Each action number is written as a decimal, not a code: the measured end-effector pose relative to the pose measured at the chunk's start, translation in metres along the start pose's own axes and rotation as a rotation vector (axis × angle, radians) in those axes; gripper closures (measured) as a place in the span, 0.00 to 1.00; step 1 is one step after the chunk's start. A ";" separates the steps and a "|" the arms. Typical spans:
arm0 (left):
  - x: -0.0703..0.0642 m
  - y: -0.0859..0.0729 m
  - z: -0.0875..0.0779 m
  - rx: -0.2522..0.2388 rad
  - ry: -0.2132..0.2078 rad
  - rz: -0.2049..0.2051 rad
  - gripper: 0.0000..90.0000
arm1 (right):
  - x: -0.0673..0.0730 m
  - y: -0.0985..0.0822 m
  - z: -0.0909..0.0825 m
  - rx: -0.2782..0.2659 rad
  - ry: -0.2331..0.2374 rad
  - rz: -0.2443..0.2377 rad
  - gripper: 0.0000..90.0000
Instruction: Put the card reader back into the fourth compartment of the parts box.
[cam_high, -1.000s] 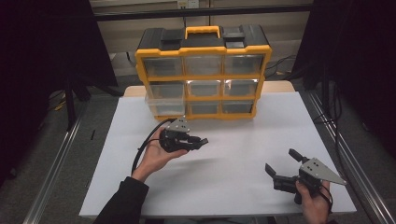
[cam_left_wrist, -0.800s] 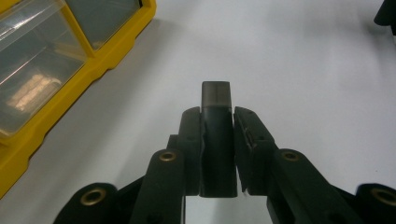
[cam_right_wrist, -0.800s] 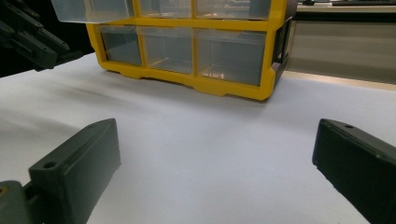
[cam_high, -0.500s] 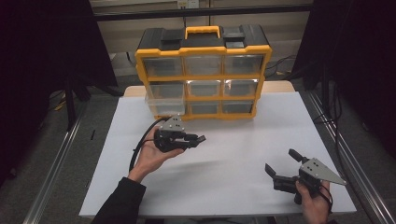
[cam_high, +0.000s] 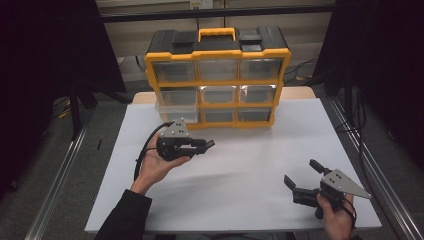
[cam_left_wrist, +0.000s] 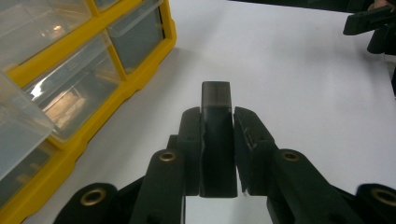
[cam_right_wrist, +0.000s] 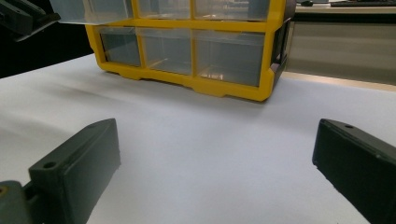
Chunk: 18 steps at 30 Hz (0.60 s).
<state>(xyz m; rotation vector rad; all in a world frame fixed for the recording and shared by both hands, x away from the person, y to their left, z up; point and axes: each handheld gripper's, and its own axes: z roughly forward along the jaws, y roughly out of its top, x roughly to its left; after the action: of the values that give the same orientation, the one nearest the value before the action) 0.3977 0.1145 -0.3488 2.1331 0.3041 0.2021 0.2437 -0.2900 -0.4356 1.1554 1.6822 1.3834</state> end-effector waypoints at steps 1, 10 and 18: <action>0.000 0.001 -0.001 0.004 0.004 0.005 0.82 | 0.000 0.000 0.000 0.000 -0.001 -0.001 0.00; 0.004 0.001 -0.011 -0.008 0.016 0.005 0.82 | 0.000 0.000 0.000 -0.001 0.000 0.002 0.00; 0.005 0.003 -0.019 -0.023 0.027 -0.004 0.82 | 0.000 0.000 0.000 -0.001 0.001 0.000 0.00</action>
<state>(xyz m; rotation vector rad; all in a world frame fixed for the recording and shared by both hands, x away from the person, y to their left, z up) 0.3981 0.1295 -0.3358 2.1087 0.3205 0.2310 0.2435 -0.2900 -0.4356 1.1538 1.6822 1.3847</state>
